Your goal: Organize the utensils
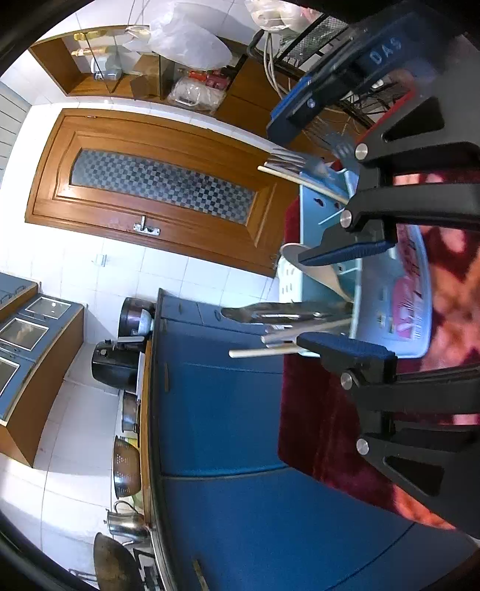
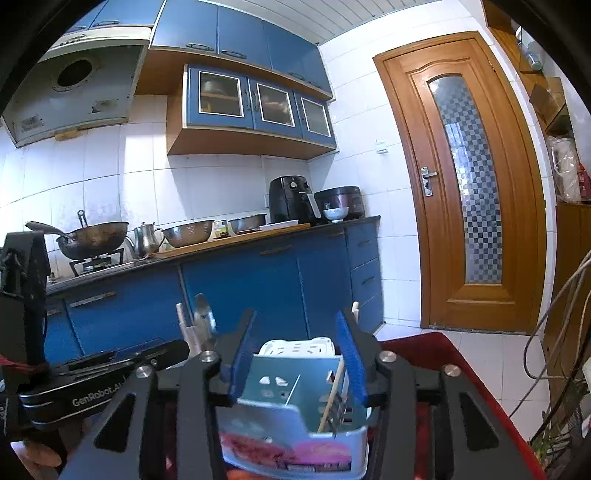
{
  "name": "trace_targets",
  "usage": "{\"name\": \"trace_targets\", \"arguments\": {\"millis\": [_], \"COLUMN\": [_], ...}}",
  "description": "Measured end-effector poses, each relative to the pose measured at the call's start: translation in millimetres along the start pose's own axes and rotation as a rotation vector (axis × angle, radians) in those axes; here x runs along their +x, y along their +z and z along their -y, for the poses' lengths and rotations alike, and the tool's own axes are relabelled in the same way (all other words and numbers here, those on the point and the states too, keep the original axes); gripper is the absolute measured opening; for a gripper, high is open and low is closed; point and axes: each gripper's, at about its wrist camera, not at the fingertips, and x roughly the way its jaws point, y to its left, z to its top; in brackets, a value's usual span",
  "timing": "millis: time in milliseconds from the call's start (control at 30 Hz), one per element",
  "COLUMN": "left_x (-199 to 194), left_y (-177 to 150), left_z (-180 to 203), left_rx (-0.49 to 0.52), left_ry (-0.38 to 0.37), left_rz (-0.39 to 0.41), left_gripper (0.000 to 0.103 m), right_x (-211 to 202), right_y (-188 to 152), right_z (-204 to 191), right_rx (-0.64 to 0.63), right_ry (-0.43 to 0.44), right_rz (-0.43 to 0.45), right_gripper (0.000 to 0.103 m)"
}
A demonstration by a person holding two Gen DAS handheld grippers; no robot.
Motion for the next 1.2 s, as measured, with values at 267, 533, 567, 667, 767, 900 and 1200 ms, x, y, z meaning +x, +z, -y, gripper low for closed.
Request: {"name": "trace_targets", "arguments": {"millis": [267,533,567,667,767,900,1200], "left_x": [-36.9,-57.2,-58.4,-56.5,-54.1,-48.7,-36.9], "left_y": [-16.3,-43.9,-48.2,-56.0,-66.9,-75.7,-88.0], "left_z": [-0.9,-0.4,0.3,-1.1,-2.1,-2.3,1.3], "left_rx": [-0.020,-0.018,-0.012,0.000,-0.002,0.007,0.045], "left_ry": [0.035,0.086,0.099,0.124,0.131,0.148,0.180], "left_rz": [-0.023,-0.047,-0.050,-0.062,-0.072,-0.087,-0.102], "left_gripper": [0.056,0.067,0.068,0.068,0.068,0.068,0.068], "right_x": [-38.9,-65.0,-67.6,-73.3,-75.3,-74.3,-64.5], "right_y": [-5.7,-24.2,-27.3,-37.5,-48.4,-63.7,-85.7], "right_z": [-4.2,-7.4,-7.1,-4.0,1.3,8.3,16.6], "right_rx": [0.043,0.017,0.014,0.019,0.025,0.041,0.047], "right_ry": [0.012,-0.016,-0.021,-0.037,-0.052,-0.076,-0.106], "right_rz": [-0.052,-0.103,-0.109,-0.136,-0.168,-0.212,-0.282], "right_gripper": [0.063,0.083,0.084,0.089,0.091,0.092,0.092]}}
